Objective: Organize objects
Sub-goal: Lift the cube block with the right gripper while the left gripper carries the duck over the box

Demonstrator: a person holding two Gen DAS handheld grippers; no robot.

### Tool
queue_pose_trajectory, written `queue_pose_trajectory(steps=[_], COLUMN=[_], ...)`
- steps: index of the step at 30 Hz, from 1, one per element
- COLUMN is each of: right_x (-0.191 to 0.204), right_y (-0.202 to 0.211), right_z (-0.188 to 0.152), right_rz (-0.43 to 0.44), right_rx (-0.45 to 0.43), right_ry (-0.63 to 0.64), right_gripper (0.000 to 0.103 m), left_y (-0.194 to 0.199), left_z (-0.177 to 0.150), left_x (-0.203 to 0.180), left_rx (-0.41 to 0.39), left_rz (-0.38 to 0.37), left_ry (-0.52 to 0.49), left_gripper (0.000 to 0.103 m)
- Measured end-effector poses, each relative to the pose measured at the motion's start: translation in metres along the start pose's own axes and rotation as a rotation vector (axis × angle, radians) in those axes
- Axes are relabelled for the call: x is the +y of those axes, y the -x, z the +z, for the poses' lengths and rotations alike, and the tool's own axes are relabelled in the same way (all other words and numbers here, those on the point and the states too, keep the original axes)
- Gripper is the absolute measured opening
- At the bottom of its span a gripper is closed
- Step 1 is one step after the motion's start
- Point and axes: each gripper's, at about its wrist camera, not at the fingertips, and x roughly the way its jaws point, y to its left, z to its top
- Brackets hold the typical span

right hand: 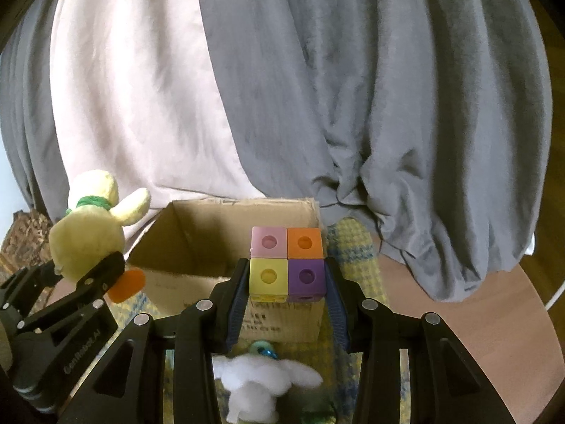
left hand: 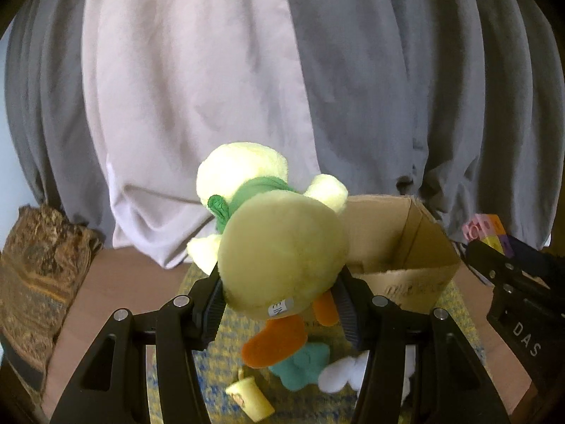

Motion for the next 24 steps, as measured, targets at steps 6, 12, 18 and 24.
queue_pose_trajectory(steps=[6,12,18,24], right_x=[0.002,-0.005,-0.009,-0.009], right_y=[-0.017,-0.041,-0.066,-0.085], right_z=[0.015,0.03,0.041,0.041], right_rz=[-0.011,-0.007,0.009,0.032], right_rx=[0.009,0.043,0.095,0.15], right_ry=[0.014,0.016,0.012,0.0], right_gripper=[0.041,0.041,0.041,0.041], left_y=[-0.016,-0.039,-0.058,-0.07], left_z=[0.015,0.023,0.026,0.026], left_x=[-0.006,-0.005,-0.001,-0.004], left_rx=[0.001,0.052,0.094,0.123], left_rz=[0.001,-0.031,-0.055,-0.082], left_ry=[-0.02,-0.015,-0.008,-0.019], left_gripper=[0.054,0.055,0.055,0.055])
